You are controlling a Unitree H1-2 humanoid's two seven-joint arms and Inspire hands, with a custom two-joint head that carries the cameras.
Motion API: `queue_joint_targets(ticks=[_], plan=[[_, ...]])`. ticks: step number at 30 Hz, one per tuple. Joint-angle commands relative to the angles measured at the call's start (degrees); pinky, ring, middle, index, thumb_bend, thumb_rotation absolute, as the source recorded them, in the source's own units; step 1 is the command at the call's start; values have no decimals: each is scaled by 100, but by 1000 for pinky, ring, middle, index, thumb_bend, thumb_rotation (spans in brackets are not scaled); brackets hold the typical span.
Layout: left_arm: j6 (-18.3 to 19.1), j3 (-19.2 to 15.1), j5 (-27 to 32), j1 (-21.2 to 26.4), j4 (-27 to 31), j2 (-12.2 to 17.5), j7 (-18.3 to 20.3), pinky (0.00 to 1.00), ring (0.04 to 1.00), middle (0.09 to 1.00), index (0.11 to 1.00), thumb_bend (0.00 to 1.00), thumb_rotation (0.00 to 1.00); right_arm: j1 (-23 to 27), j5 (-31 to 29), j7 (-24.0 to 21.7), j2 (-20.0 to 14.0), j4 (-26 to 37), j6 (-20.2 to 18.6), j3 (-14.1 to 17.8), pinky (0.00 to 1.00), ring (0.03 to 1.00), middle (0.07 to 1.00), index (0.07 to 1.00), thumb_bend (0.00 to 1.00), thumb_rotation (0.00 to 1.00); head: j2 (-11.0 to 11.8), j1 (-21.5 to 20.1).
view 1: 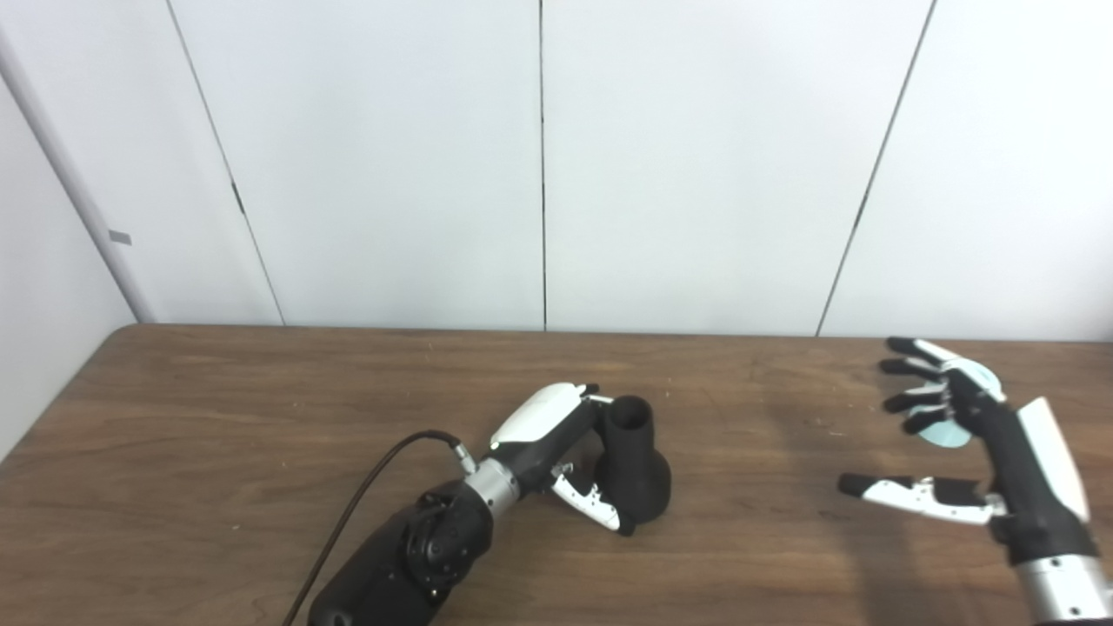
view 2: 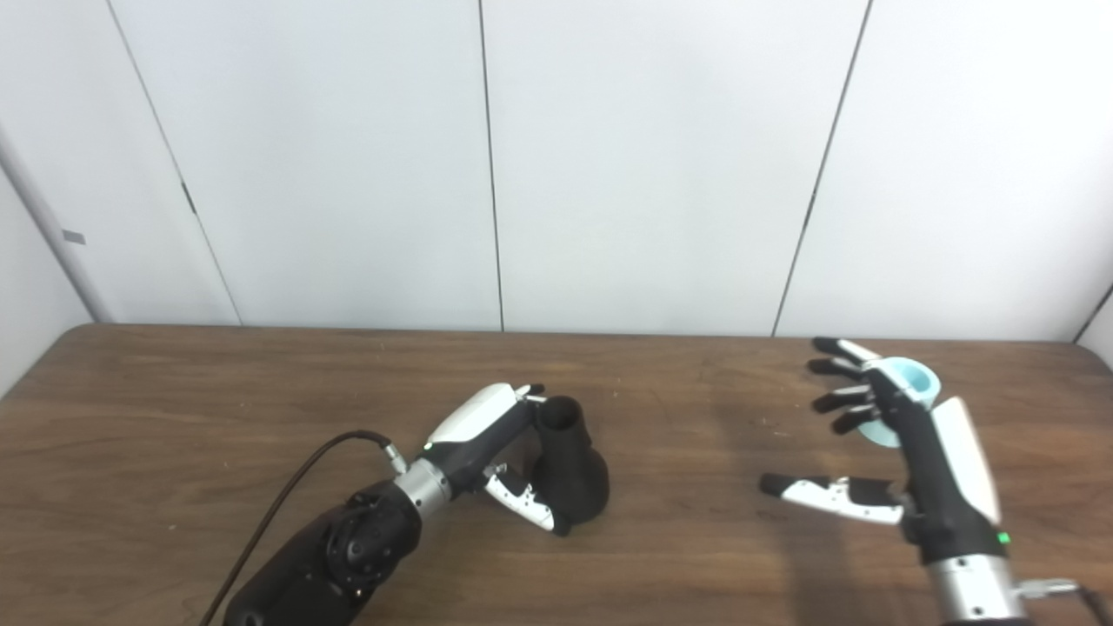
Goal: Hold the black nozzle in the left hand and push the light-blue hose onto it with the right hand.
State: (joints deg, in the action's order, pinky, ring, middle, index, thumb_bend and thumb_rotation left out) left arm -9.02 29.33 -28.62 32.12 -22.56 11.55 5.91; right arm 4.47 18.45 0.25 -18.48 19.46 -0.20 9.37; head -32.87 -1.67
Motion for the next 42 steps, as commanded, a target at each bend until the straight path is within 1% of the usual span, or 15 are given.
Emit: queue_joint_targets(ticks=[1,4,7,10,13,15,19,21,22,23,25,28,31,36,42], plan=[[103,415,-414,-169,-342,-157,349,1000,573,468,492,526,0,228,-36,-60,-327,376,-12,199,496,606,736,801,690,115,0,-124],[210,508,-564,-126,-425,-174,336,1000,576,472,490,526,0,347,-203,-198,-654,506,-22,381,507,613,726,794,700,93,13,-182],[255,541,-594,-109,-461,-176,333,1000,581,473,489,526,0,393,-305,-250,-781,523,19,444,504,612,721,790,705,86,13,-182],[399,620,-687,-59,-507,-118,439,1000,586,473,490,526,0,609,-149,-477,-1436,746,-267,733,507,615,713,774,728,103,90,-439],[434,647,-703,-54,-474,1,504,1000,598,475,489,526,0,759,-50,-632,-1792,737,-407,845,508,612,706,754,748,123,163,-769],[428,658,-700,-56,-461,58,519,1000,602,476,488,526,0,821,-54,-709,-1910,746,-544,857,509,612,704,747,757,127,177,-830],[298,677,-693,-75,-562,205,463,1000,604,480,487,526,0,1036,-82,-970,-2234,562,-885,789,524,637,715,745,789,115,373,-1584],[253,680,-679,-78,-598,242,451,1000,605,480,487,526,0,1105,-46,-1060,-2302,515,-989,749,549,664,735,748,830,123,373,-1584],[219,675,-670,-91,-611,279,444,1000,605,480,487,526,0,1181,9,-1166,-2358,505,-1138,691,552,667,738,748,835,124,461,-1880],[144,660,-659,-115,-651,347,413,1000,605,475,491,526,0,1363,153,-1465,-2486,550,-1623,499,570,681,753,750,862,143,568,-2258],[4,628,-632,-152,-719,452,359,1000,603,467,498,525,0,1680,469,-2045,-2632,593,-2367,203,621,737,809,775,924,176,641,-2432],[-207,587,-610,-159,-899,528,263,1000,600,464,502,525,0,2086,1182,-3074,-2536,415,-2672,105,699,827,881,824,934,172,806,-2665],[-354,571,-603,-135,-1107,557,189,1000,601,462,502,525,0,2353,1741,-3659,-2377,157,-2672,106,742,871,915,852,928,183,860,-2773],[-614,557,-525,-138,-1285,628,138,1000,594,460,500,525,0,2732,2160,-3872,-2231,-622,-2671,-47,766,901,932,865,933,202,948,-2907],[-865,567,-482,-98,-1473,675,88,1000,596,460,499,526,0,2925,2307,-3804,-2178,-1084,-2671,-284,805,907,932,872,952,240,954,-2949]])
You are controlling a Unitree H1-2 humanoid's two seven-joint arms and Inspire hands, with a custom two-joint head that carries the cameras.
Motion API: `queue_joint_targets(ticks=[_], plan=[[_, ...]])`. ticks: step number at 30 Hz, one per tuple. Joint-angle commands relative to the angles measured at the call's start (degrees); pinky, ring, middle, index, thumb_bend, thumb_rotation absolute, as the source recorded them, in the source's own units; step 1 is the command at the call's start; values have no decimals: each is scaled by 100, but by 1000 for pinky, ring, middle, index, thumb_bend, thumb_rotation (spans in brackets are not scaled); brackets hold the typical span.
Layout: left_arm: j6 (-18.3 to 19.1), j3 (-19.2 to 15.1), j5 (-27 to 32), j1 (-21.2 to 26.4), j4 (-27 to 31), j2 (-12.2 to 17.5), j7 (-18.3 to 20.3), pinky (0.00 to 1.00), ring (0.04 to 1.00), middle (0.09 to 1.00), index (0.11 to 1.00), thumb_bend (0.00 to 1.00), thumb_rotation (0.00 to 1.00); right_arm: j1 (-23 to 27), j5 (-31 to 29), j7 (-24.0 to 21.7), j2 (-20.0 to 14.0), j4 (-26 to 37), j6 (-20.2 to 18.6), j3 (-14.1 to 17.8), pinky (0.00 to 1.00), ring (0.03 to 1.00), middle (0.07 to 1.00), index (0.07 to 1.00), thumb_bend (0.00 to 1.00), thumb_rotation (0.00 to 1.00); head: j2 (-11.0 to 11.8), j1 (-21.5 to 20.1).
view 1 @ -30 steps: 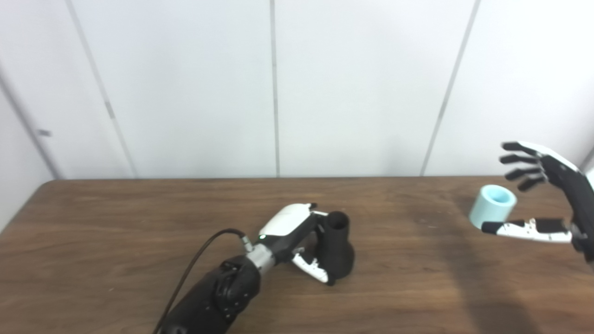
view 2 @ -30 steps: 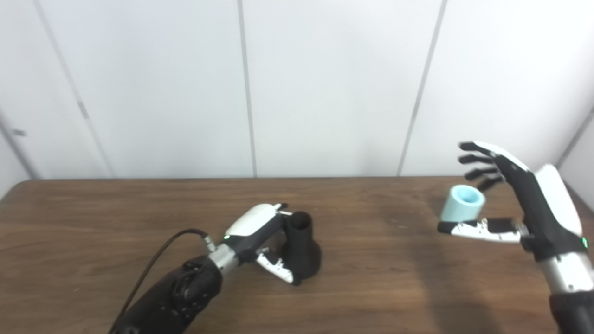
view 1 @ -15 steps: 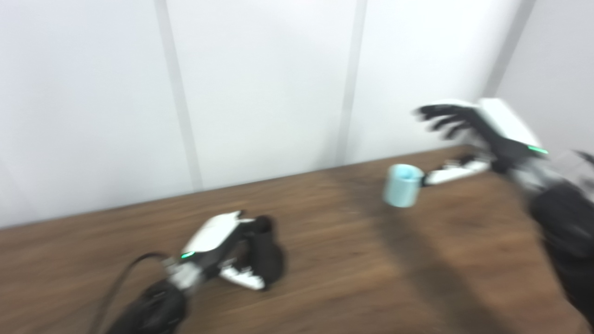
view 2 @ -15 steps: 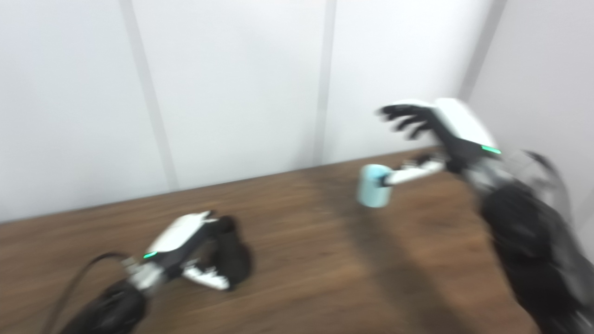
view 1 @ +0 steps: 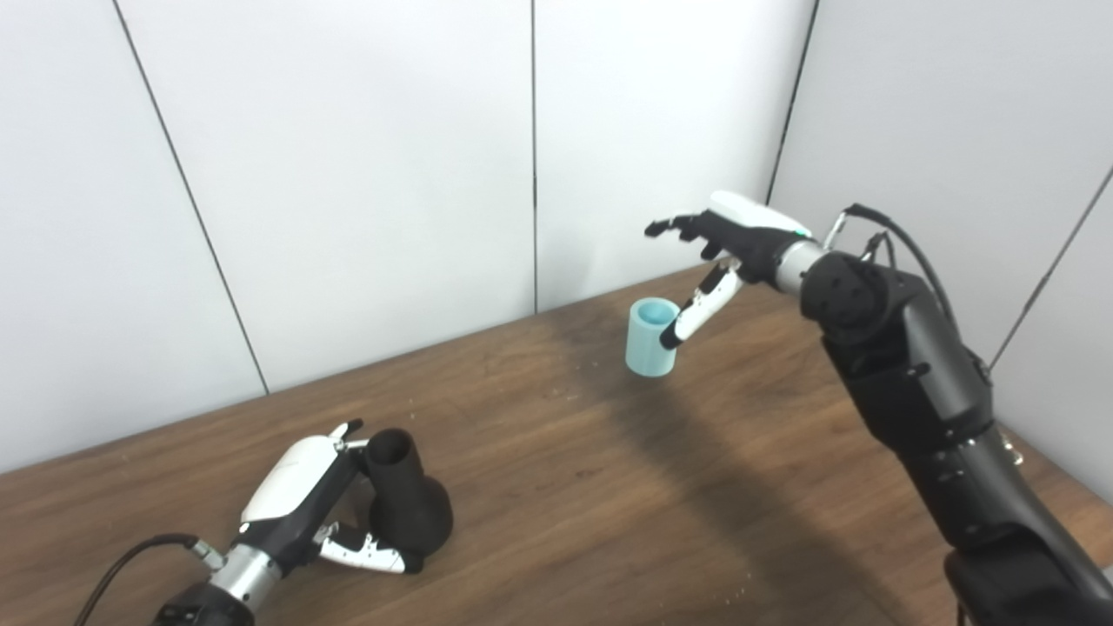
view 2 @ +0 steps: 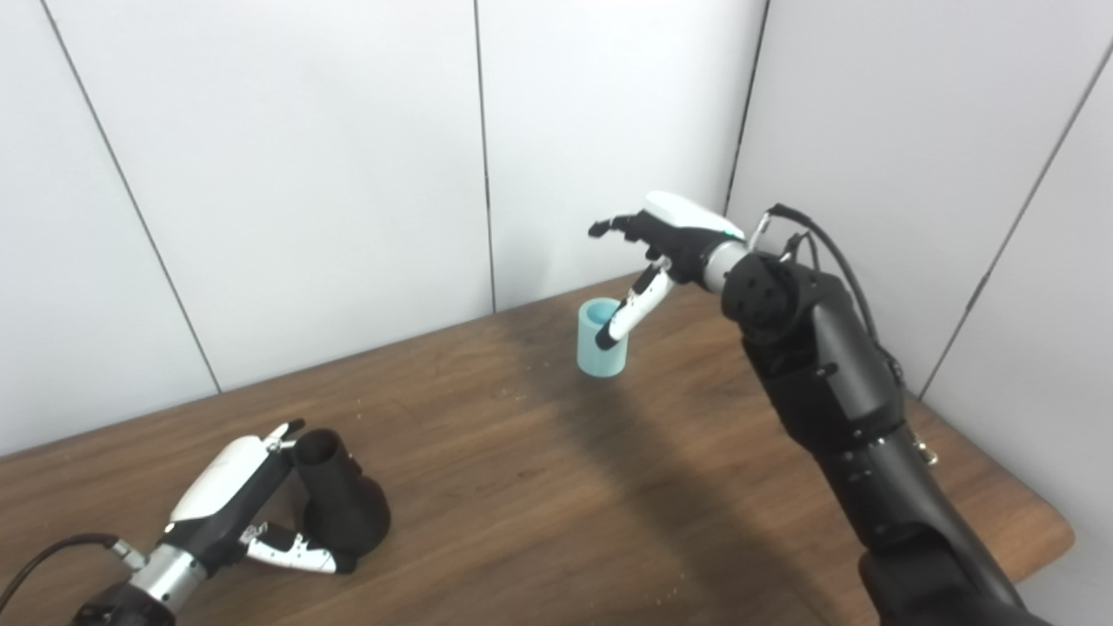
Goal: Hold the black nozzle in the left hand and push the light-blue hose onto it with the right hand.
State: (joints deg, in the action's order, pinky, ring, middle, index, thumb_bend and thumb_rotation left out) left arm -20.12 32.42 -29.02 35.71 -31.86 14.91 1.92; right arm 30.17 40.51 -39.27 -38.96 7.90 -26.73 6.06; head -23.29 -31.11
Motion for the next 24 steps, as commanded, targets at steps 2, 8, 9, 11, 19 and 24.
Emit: queue_joint_targets(ticks=[2,8,9,11,19,24], plan=[[188,256,-430,-445,-586,343,476,1000,597,461,498,526,0,414,114,201,-110,-85,-17,-35,809,910,933,873,954,245,-15,-19],[152,245,-345,-428,-603,343,540,1000,592,462,497,526,0,646,224,360,42,-594,-17,-284,789,913,931,873,948,228,-3,-28],[148,246,-343,-425,-609,344,540,1000,592,461,497,526,0,667,246,383,62,-639,-17,-309,788,912,930,873,949,229,-3,-28],[150,243,-334,-426,-599,347,545,1000,591,461,497,526,0,718,267,482,96,-799,-14,-385,786,911,930,872,950,230,-3,-28],[103,239,-295,-454,-622,347,511,1000,591,460,497,526,0,955,146,967,162,-1566,-9,-731,801,868,918,856,952,227,-35,-13],[125,216,-241,-443,-613,359,531,1000,591,461,497,526,0,1012,14,1179,350,-1845,-17,-609,736,863,899,850,940,179,-53,7]])
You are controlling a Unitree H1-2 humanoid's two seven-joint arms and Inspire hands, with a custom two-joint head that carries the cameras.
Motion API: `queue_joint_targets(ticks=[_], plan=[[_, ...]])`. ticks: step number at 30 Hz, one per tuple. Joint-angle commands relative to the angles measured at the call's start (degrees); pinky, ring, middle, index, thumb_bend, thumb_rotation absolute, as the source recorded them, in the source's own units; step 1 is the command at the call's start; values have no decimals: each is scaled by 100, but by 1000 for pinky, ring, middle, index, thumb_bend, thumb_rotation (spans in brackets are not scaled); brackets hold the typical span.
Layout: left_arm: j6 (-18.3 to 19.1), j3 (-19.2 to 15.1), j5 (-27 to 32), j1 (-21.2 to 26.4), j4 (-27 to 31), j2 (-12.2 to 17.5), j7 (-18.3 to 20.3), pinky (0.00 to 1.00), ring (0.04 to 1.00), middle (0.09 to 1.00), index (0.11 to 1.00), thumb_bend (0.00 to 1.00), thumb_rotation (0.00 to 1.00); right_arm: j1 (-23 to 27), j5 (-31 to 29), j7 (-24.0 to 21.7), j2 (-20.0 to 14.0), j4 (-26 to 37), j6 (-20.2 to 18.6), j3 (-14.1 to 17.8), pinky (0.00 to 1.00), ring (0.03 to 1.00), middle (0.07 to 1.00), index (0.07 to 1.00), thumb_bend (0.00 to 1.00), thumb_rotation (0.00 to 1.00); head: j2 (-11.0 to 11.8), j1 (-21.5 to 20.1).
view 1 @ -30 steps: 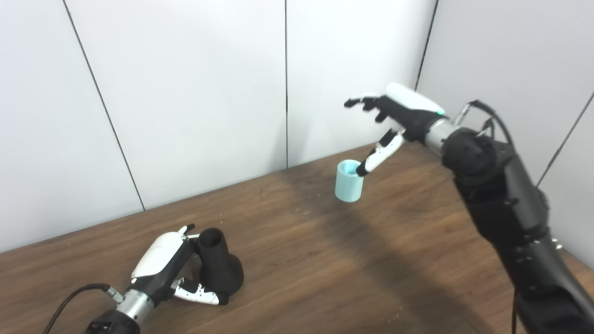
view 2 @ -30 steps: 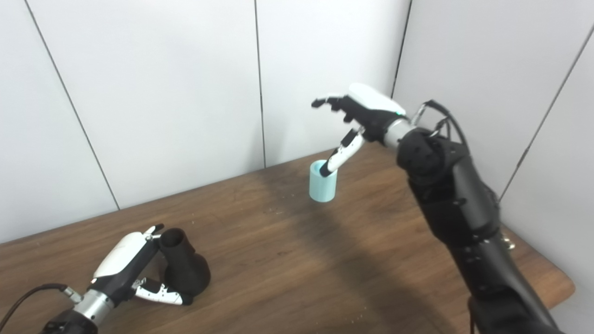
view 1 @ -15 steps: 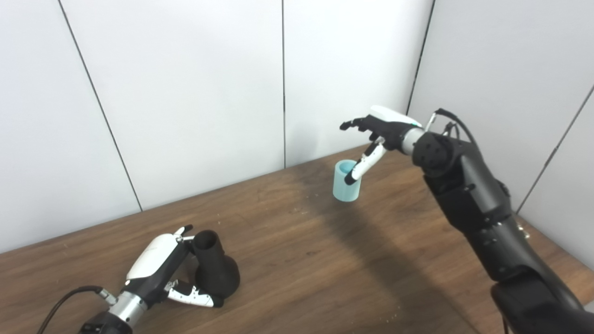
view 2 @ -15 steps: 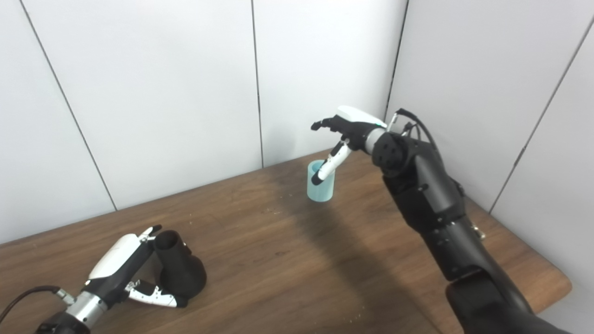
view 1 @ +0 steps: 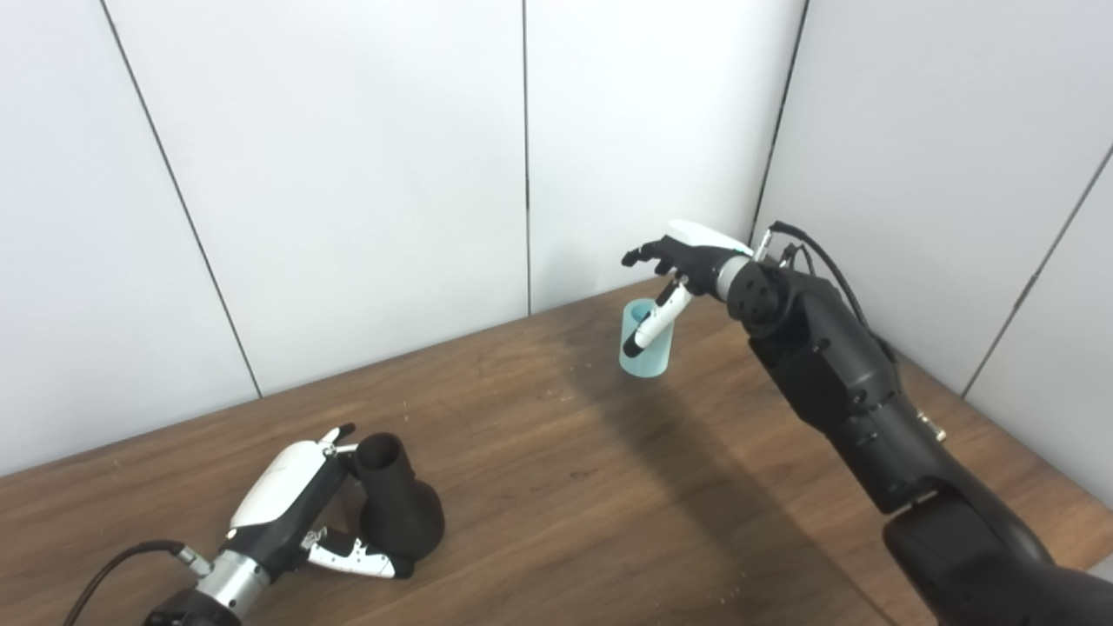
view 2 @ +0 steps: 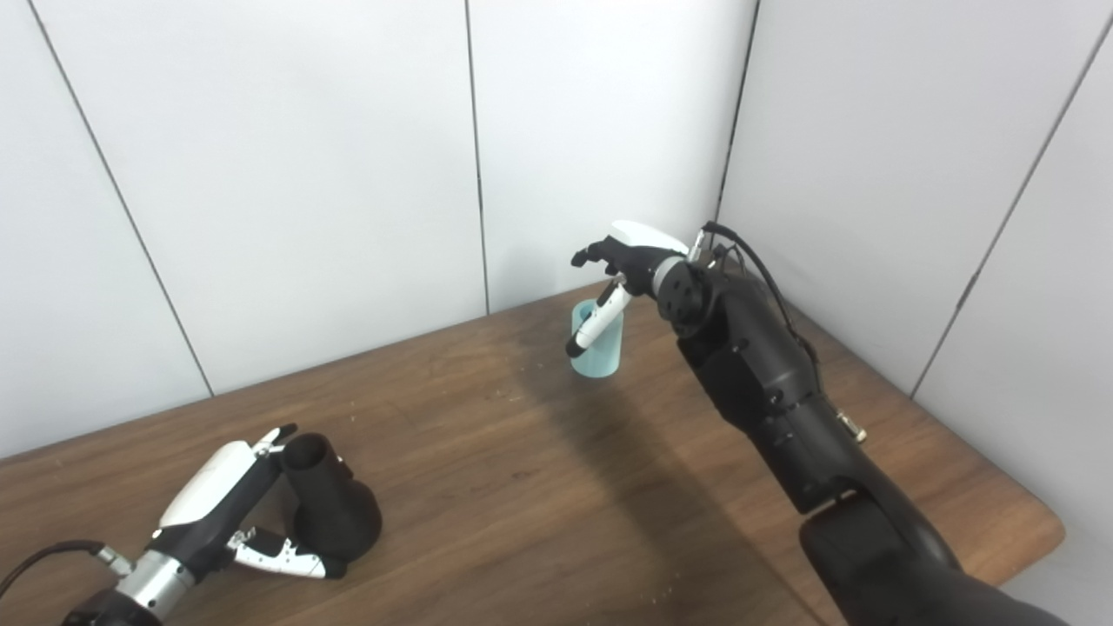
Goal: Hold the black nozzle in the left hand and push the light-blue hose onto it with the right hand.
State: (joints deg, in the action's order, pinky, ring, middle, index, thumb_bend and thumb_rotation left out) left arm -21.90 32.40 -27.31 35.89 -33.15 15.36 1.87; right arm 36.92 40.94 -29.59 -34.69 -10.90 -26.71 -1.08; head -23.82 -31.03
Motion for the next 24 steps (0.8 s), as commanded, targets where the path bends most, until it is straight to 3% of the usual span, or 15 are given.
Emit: queue_joint_targets(ticks=[1,12,24], plan=[[316,218,-408,-465,-462,319,541,1000,590,460,497,526,0,351,-47,263,-46,-44,-19,121,718,847,893,848,938,167,-1,-2],[411,237,-447,-521,-274,369,590,1000,592,461,496,526,0,334,182,405,-86,-354,-18,-132,655,789,866,836,929,151,-65,12],[431,236,-467,-498,-211,387,596,1000,592,467,493,526,0,237,-3,553,-288,-621,6,-379,696,799,841,800,899,123,-122,74]])
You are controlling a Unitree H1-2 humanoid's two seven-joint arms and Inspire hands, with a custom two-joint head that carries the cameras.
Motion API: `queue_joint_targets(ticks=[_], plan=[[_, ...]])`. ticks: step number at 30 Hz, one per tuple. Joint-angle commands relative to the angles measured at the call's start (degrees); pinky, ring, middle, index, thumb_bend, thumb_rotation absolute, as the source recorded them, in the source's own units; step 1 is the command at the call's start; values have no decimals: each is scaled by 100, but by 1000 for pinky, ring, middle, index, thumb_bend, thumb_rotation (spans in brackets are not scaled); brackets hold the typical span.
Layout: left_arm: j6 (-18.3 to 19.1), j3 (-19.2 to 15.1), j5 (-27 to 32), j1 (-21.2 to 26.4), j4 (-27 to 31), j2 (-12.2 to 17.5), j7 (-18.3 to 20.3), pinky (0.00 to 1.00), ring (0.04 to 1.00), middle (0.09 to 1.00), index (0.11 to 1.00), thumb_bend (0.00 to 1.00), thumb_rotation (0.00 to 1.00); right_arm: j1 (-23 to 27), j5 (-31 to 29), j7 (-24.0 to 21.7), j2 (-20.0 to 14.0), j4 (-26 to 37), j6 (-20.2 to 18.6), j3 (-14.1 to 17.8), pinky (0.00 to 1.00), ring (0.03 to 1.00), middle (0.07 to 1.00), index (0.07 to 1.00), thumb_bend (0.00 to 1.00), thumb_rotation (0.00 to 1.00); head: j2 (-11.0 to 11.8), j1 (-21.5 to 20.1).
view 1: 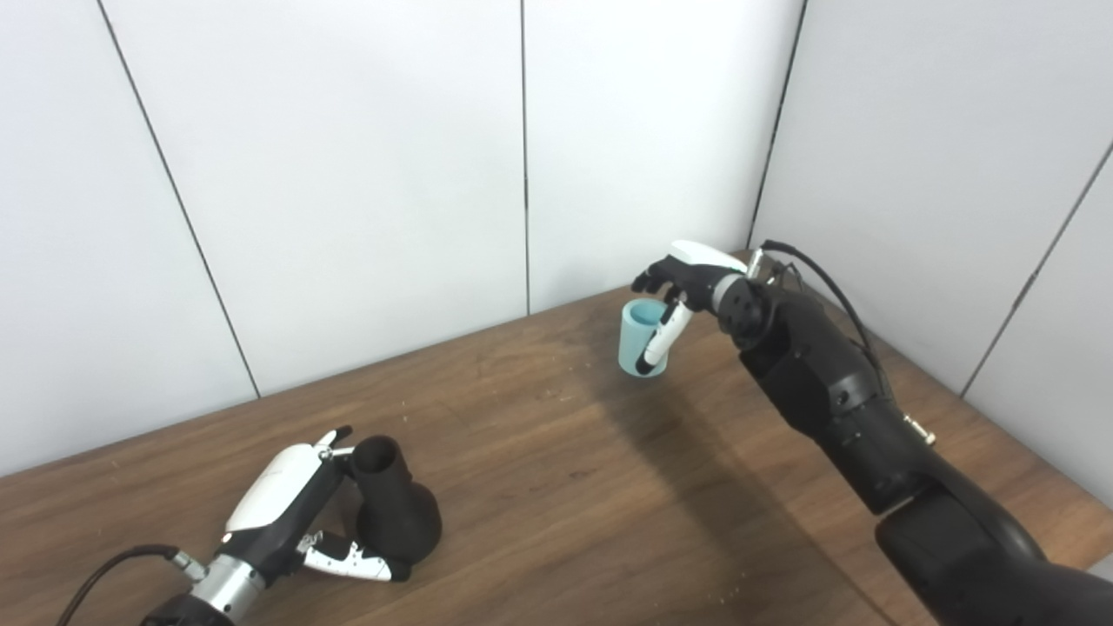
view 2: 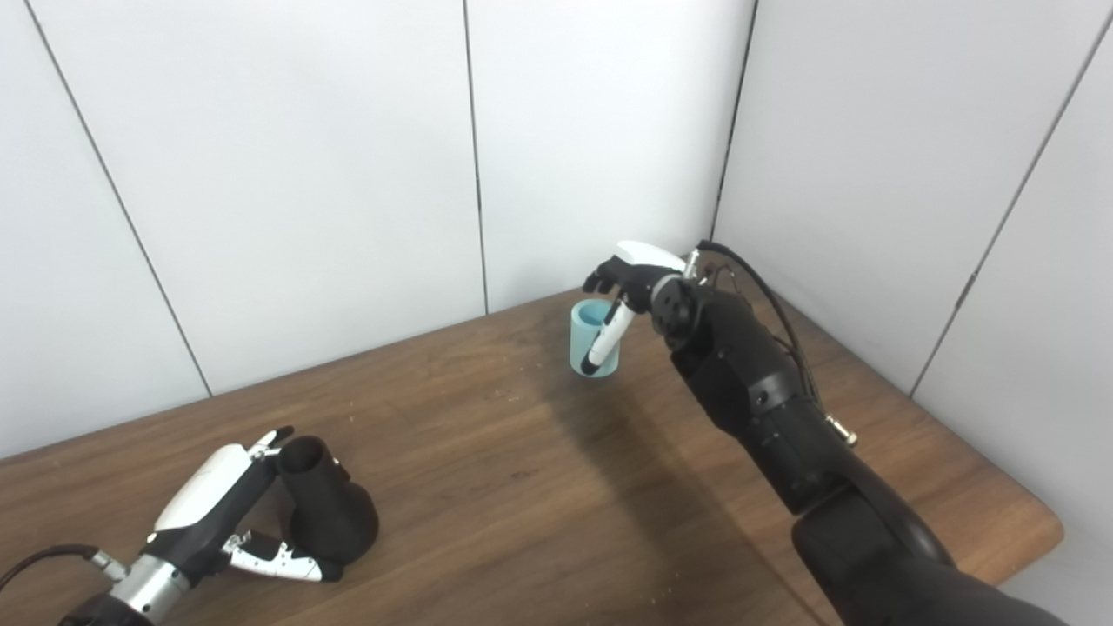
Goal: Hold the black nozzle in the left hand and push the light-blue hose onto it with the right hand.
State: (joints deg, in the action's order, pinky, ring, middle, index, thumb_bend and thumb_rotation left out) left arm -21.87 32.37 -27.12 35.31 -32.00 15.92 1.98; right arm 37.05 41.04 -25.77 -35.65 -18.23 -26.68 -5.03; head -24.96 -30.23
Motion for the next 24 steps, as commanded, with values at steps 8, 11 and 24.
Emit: queue_joint_targets(ticks=[8,11,24], plan=[[451,233,-461,-479,-279,343,617,1000,589,468,492,526,0,202,-85,206,-209,99,-4,-87,716,812,838,798,883,104,-35,6],[484,224,-448,-496,-214,364,658,1000,589,468,492,526,0,204,-61,208,-199,89,-7,-136,715,812,837,796,876,101,-61,22],[529,222,-492,-576,-73,408,639,1000,594,467,493,526,0,221,-155,627,-150,-79,91,-406,677,779,778,771,823,66,-144,72]])
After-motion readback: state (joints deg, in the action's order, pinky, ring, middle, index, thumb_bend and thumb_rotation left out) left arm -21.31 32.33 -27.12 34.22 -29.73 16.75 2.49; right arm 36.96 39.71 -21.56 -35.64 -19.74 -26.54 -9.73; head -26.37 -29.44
